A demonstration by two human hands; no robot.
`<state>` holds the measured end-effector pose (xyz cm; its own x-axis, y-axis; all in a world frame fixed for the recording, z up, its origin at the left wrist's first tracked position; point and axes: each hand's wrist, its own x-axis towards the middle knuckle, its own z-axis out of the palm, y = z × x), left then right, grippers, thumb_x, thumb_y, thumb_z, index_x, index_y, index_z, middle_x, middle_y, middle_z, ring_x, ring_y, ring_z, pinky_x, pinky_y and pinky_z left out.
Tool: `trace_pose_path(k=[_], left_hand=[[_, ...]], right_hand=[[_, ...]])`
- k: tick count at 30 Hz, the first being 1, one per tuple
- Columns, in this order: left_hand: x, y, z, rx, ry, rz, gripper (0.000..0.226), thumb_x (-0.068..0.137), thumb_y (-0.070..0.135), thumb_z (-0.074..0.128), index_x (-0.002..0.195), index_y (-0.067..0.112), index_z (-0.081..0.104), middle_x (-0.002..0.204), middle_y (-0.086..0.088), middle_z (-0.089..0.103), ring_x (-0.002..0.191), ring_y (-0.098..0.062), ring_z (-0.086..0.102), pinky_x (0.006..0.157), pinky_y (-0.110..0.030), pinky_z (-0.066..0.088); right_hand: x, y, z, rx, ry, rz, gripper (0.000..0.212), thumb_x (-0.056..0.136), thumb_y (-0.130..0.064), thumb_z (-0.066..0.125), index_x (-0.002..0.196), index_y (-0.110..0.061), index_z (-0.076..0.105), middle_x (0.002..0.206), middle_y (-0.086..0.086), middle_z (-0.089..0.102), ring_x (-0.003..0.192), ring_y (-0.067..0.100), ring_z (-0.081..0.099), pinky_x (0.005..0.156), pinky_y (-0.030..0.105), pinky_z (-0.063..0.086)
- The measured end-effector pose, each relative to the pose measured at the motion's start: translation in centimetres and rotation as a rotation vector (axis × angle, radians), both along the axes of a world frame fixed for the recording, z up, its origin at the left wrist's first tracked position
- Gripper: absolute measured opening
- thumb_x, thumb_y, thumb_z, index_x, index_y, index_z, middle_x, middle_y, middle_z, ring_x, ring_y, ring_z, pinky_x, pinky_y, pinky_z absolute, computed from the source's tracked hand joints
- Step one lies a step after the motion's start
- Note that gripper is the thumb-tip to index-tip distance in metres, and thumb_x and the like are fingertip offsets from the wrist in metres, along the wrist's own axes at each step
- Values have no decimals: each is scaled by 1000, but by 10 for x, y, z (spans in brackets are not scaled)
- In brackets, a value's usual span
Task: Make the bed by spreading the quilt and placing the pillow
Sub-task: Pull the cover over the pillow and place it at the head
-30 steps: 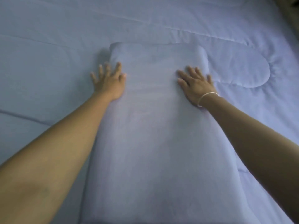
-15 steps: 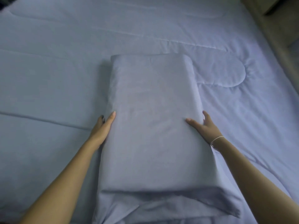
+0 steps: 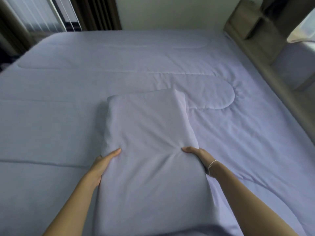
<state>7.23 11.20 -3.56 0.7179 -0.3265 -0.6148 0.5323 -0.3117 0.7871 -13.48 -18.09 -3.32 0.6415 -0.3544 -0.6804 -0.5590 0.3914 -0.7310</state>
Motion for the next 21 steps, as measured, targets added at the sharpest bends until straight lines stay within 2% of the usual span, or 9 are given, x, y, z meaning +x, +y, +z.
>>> trace_pose_path(k=[4,7,9,12,14,16,18,21], left_hand=[[-24,-24,21,30,-44,-6,51,66,37,83,106,9,67,98,-7,74,89,-25,70,84,-37,54],[-44,-55,29,15,-33,-3,55,67,38,81,109,6,66,101,-9,72,90,-24,68,84,-36,52],[-63,-85,30,-24,7,-50,63,65,41,80,113,3,64,105,-11,71,93,-24,68,88,-38,51],[-101,-147,28,-59,77,-141,66,66,43,80,115,3,62,107,-11,70,94,-25,67,91,-41,50],[-125,-189,23,-87,134,-205,84,53,53,85,118,4,61,108,-11,70,96,-27,68,93,-46,50],[-154,-235,12,-120,211,-261,92,47,57,86,119,5,62,111,-11,70,99,-28,68,94,-46,50],[-194,-285,10,-192,313,-336,77,56,52,82,117,7,64,112,-12,70,102,-27,67,91,-39,51],[-256,-354,12,-307,426,-402,48,75,45,68,108,10,68,103,-11,73,91,-22,70,78,-33,52]], right_hand=[[-28,-11,15,18,-70,-84,59,61,-33,78,117,-27,59,104,10,72,93,32,70,84,47,57],[-59,-37,42,-36,-69,-120,61,61,-32,75,119,-29,57,107,7,71,94,27,70,81,40,58],[-83,-60,63,-106,-71,-152,63,59,-31,73,120,-27,57,109,6,70,95,25,69,80,36,57],[-134,-106,96,-243,-21,-232,63,54,-33,75,115,-28,60,109,3,69,96,22,67,87,39,55],[-168,-138,116,-357,21,-275,61,51,-33,74,110,-27,61,106,2,69,93,20,66,86,39,55],[-204,-170,139,-467,64,-311,60,50,-35,73,108,-26,60,106,1,68,93,18,65,86,38,54],[-239,-203,164,-574,111,-341,58,50,-36,73,105,-25,60,107,0,66,95,18,63,87,38,53],[-282,-246,197,-741,140,-339,61,53,-34,73,111,-22,59,108,-2,65,97,16,61,77,31,50]])
